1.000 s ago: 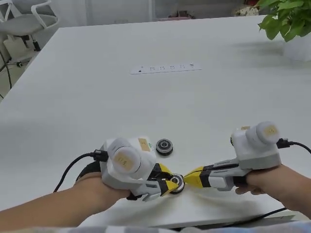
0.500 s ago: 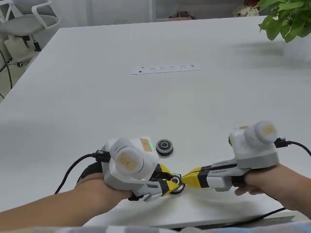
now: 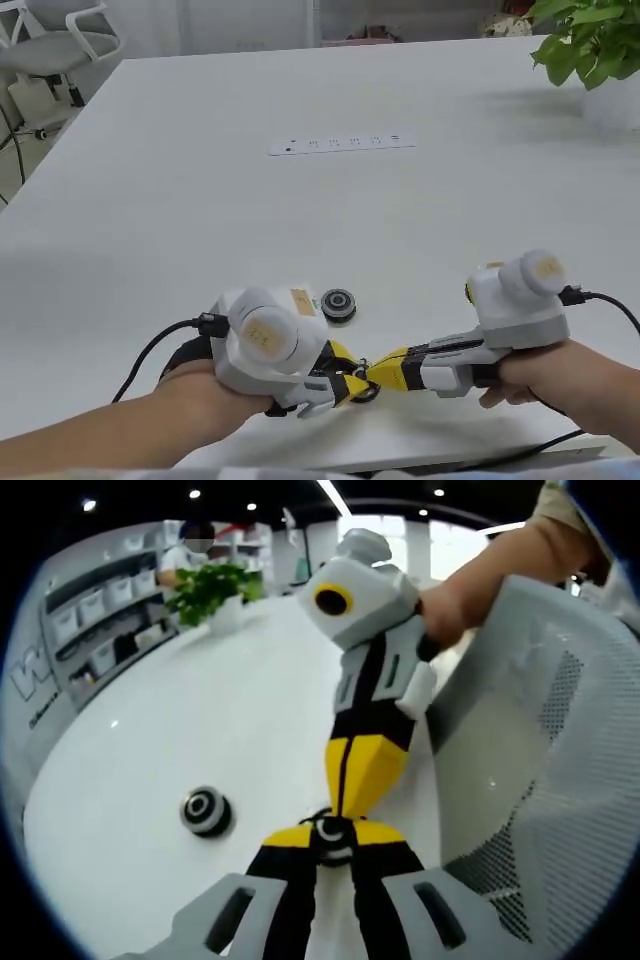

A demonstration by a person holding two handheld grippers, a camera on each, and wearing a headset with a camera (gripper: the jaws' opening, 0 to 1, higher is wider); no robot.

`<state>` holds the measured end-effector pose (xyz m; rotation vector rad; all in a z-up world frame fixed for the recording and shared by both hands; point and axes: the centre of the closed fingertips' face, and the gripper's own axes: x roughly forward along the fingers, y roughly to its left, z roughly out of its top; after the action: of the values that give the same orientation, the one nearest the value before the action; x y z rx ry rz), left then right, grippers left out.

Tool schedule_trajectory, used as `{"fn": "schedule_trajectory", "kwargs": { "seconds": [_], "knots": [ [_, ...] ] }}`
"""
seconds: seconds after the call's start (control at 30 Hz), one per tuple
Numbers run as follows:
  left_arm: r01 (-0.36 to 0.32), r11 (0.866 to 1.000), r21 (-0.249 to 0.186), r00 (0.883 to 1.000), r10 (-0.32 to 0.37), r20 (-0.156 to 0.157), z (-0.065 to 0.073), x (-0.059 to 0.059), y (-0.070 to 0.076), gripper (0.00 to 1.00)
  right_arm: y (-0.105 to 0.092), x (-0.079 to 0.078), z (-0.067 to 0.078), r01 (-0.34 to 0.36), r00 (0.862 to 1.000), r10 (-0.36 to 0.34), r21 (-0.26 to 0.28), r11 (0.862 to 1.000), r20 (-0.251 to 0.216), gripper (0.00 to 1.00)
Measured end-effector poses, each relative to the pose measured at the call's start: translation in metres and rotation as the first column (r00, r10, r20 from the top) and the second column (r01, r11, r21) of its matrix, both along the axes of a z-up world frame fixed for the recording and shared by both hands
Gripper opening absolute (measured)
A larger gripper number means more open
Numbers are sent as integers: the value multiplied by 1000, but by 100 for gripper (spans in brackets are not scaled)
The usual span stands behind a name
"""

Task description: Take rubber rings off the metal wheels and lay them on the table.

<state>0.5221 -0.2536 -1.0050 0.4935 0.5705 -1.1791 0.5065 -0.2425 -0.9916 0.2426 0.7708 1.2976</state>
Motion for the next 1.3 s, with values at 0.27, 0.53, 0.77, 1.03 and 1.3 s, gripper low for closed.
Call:
{"fn": "schedule_trajectory", "kwargs": {
  "seconds": [0.27, 0.53, 0.77, 1.03, 1.3],
  "knots": [
    [2, 1000, -16, 1000, -2, 1, 0, 0, -1, 12, -8, 11, -6, 30, 999, -28, -34, 999, 46, 0],
    [3, 999, -32, 1000, -3, -4, 0, 0, -2, 13, -11, 17, -5, 58, 996, -55, -40, 998, 66, 0],
    [17, 1000, -21, 1000, -18, -21, 2, -2, -1, 16, -11, 16, -6, 56, 996, -53, -43, 997, 65, 0],
    [43, 999, -33, 998, -44, -46, 13, -9, 4, 23, -11, 20, 2, 72, 995, -69, -28, 997, 77, 0],
    [35, 997, -68, 998, -38, -50, 31, -13, 14, 30, -12, 21, 5, 68, 994, -66, -19, 997, 84, 0]
  ]
}}
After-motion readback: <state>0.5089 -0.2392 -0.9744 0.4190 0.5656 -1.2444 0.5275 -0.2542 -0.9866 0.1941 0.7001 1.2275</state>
